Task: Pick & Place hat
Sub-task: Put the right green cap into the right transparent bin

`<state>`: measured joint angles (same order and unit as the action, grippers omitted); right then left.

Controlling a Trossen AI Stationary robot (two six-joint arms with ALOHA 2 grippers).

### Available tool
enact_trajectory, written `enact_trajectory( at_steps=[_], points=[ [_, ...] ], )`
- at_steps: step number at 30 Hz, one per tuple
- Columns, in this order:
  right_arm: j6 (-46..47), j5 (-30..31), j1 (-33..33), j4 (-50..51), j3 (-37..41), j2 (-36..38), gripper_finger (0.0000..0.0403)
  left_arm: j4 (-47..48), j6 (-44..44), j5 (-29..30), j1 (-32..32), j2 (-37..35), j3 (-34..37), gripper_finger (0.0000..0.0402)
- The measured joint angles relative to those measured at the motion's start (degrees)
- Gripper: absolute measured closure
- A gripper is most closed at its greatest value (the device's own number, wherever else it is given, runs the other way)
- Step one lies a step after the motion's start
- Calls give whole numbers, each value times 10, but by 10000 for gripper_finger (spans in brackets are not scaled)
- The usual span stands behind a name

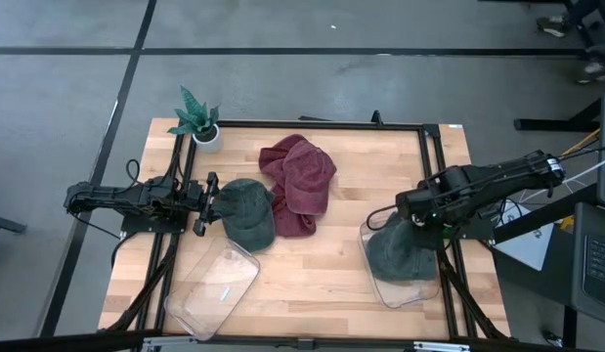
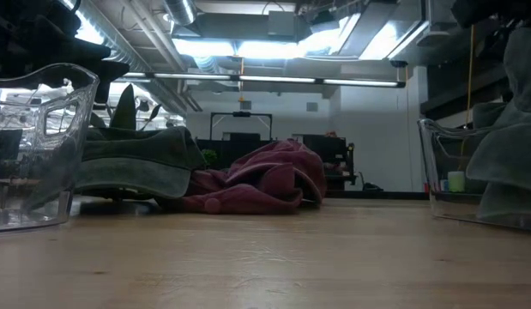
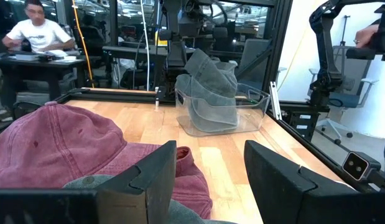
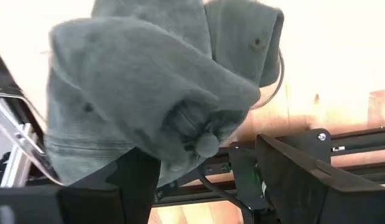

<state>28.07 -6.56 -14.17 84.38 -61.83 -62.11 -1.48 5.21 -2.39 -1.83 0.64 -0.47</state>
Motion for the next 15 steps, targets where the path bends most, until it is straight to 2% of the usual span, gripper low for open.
enact_trajectory(
  at_steps=[6,15],
  points=[
    [0,7,0,2,-43,0,144,0,0,0,0,0,0,217],
    [15,87,0,-4,-86,0,143,0,0,0,0,0,0,217]
  ],
)
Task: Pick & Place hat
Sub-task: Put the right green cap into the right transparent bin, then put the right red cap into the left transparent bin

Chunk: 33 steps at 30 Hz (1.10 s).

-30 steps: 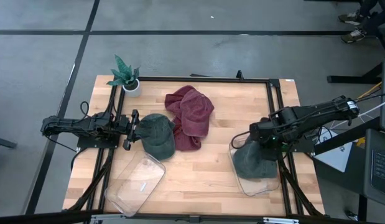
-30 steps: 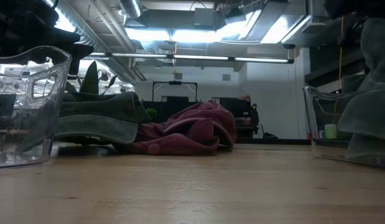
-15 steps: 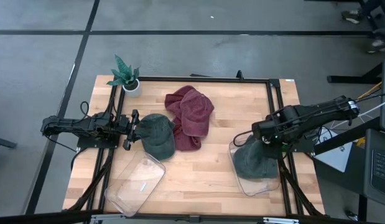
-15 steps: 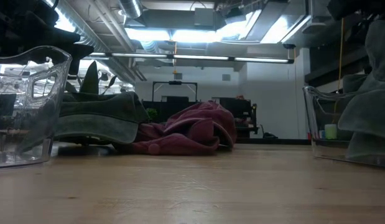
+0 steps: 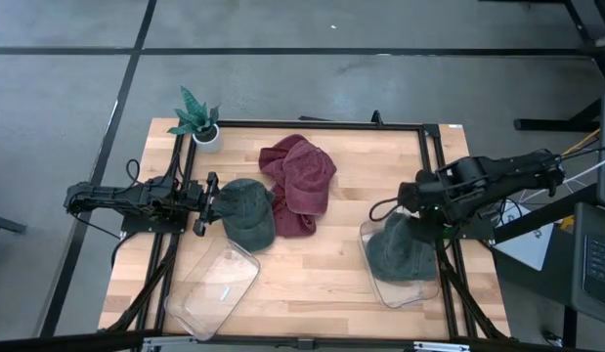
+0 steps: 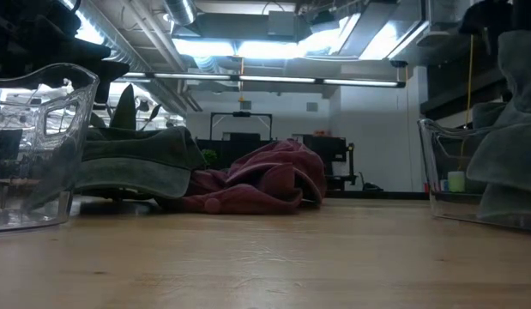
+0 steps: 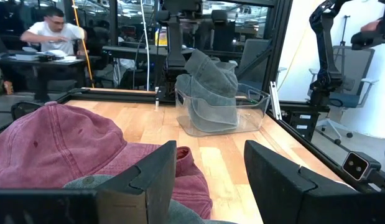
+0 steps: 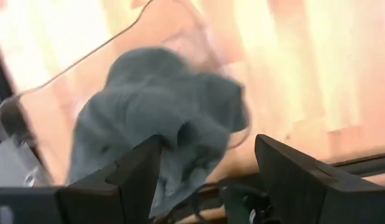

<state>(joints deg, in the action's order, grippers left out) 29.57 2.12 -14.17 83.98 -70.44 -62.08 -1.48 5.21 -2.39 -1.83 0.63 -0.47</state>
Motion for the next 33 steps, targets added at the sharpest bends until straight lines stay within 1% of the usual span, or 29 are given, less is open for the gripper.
enact_trajectory(
  at_steps=[6,8,10,14,17,22,29,33],
  points=[
    [35,96,0,-15,-1,0,143,0,0,0,0,0,0,217],
    [41,118,0,-32,-1,0,143,0,0,0,0,0,0,217],
    [41,123,0,-46,-1,0,143,0,0,0,0,0,0,217],
    [31,109,3,-68,-1,0,143,0,0,0,0,0,0,217],
    [30,115,3,-101,-1,0,143,0,0,0,0,0,0,217],
    [11,152,3,-178,-1,0,143,0,0,0,0,0,0,217],
    [-10,221,3,-241,-2,-13,143,0,0,0,0,0,0,217],
    [-53,234,10,-279,-2,-33,143,0,0,0,0,0,0,217]
  ],
)
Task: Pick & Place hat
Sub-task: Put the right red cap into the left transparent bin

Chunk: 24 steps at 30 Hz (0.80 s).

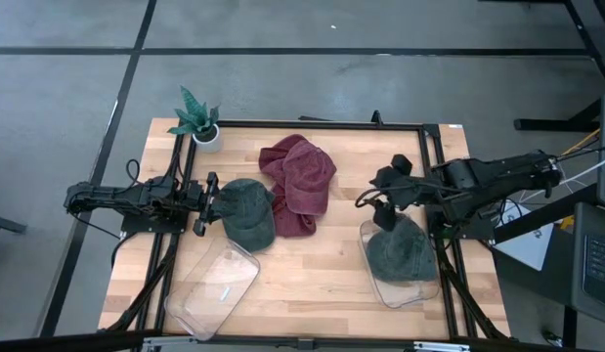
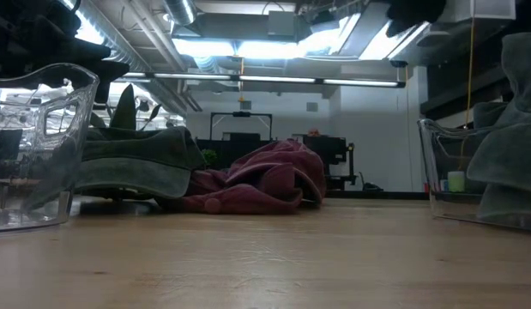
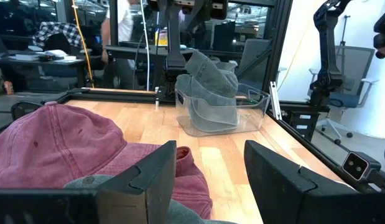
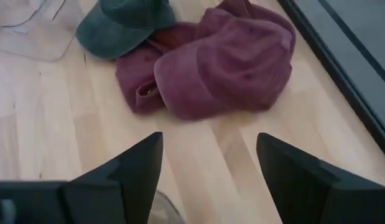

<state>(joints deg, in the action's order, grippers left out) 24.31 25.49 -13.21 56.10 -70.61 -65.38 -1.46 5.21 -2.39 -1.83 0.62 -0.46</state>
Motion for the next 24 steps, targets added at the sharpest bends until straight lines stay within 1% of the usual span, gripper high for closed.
enact_trajectory(
  at_steps=[9,13,18,22,24],
  points=[
    [-113,-2,36,-95,0,-72,143,0,0,0,0,0,0,217],
    [-160,-25,54,-144,0,-106,143,0,0,0,0,0,0,217],
    [-153,-39,96,-221,0,-150,143,0,0,0,0,0,0,217],
    [-156,-95,132,-279,0,-192,143,0,0,0,0,0,0,217],
    [-155,-113,147,-304,0,-213,143,0,0,0,0,0,0,217]
  ],
)
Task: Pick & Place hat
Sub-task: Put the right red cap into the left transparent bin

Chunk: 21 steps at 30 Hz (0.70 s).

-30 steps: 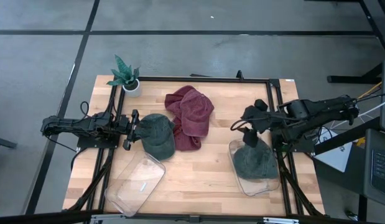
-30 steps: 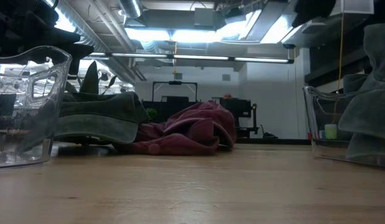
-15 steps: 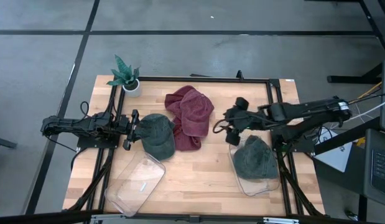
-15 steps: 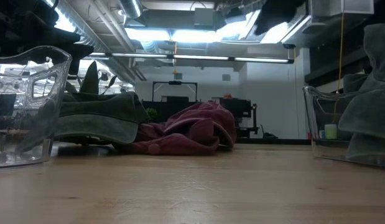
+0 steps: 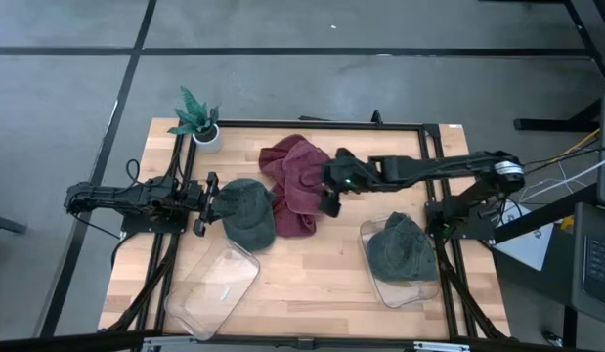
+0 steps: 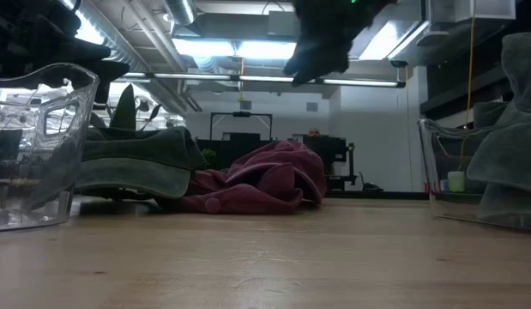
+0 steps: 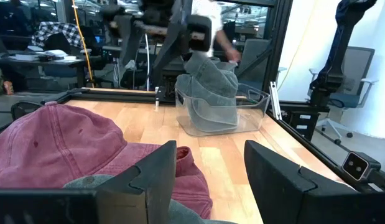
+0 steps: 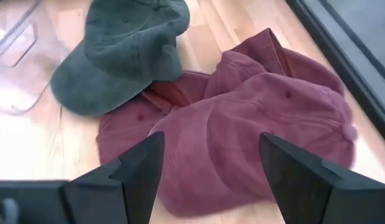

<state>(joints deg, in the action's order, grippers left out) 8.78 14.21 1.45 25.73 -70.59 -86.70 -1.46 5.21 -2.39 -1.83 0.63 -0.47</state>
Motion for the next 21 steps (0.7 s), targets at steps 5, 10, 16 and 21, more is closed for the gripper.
enact_trajectory(
  at_steps=[5,10,16,21],
  points=[
    [4,-4,30,-23,-10,-40,143,0,0,0,0,0,0,217],
    [30,-5,56,2,-56,-78,144,0,0,0,0,0,0,217],
    [75,-46,78,68,-120,-125,144,0,0,0,0,0,0,217],
    [-3,-70,89,116,-152,-147,144,0,0,0,0,0,0,217]
  ],
)
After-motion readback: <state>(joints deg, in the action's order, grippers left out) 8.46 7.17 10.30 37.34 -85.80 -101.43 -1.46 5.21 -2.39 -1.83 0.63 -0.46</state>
